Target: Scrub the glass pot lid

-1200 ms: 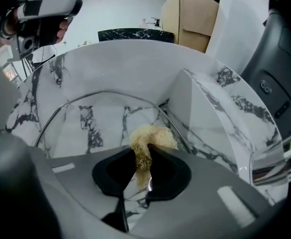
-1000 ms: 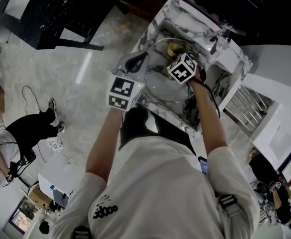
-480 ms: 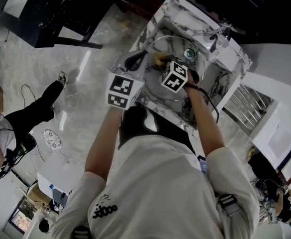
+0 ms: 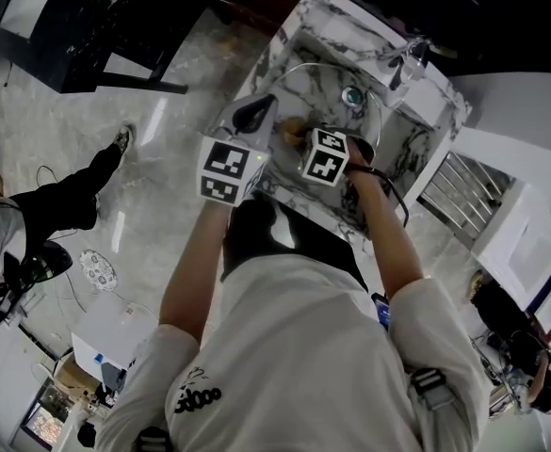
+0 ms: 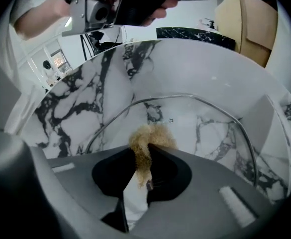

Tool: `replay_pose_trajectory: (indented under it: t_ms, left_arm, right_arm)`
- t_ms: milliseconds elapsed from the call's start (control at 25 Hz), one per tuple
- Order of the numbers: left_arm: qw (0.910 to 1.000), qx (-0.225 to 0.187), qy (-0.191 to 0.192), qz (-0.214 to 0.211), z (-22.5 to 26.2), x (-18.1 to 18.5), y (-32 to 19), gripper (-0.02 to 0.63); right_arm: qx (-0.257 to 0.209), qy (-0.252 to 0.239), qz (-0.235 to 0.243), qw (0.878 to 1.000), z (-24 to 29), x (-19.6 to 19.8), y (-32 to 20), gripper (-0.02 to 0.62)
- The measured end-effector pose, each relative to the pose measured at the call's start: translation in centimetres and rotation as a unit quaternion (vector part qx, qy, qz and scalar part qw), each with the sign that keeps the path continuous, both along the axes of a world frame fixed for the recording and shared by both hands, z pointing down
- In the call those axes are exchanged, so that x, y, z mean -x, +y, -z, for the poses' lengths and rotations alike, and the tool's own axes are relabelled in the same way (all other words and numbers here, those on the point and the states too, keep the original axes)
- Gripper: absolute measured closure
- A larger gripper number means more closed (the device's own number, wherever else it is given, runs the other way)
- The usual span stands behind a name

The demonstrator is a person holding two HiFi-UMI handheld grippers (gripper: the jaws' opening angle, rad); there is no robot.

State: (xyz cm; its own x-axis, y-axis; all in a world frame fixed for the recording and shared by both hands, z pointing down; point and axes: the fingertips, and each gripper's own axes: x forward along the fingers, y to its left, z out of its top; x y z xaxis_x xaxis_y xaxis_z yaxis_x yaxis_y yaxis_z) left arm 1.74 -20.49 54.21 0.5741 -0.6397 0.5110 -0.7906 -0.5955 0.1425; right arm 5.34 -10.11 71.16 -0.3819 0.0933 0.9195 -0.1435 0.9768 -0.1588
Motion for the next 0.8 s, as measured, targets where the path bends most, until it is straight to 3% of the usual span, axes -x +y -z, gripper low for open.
replay_pose_trajectory:
  t_ms: [160,360,800]
  left_arm:
    - [1.0000,-0.003,0.003,-0.003,0.2,-0.4,0.2,0.595]
    - [0.9999,-0.007,0.007,-0.010,0.4,-1.1,0.6,0.595]
    - [0.9996,-0.004,0.007,-0.028,0.3,-2.2,1.5,0.595]
  right_arm:
    - [0.038,0.003,0.017,0.999,0.2,-1.2,2.6,0.535]
    - [0.081,0.021,-0.003,0.996,0.3,-3.5,4.5,0.535]
    - [0.085,0.054,-0.054,0.993,0.2,-7.4,4.5,0.537]
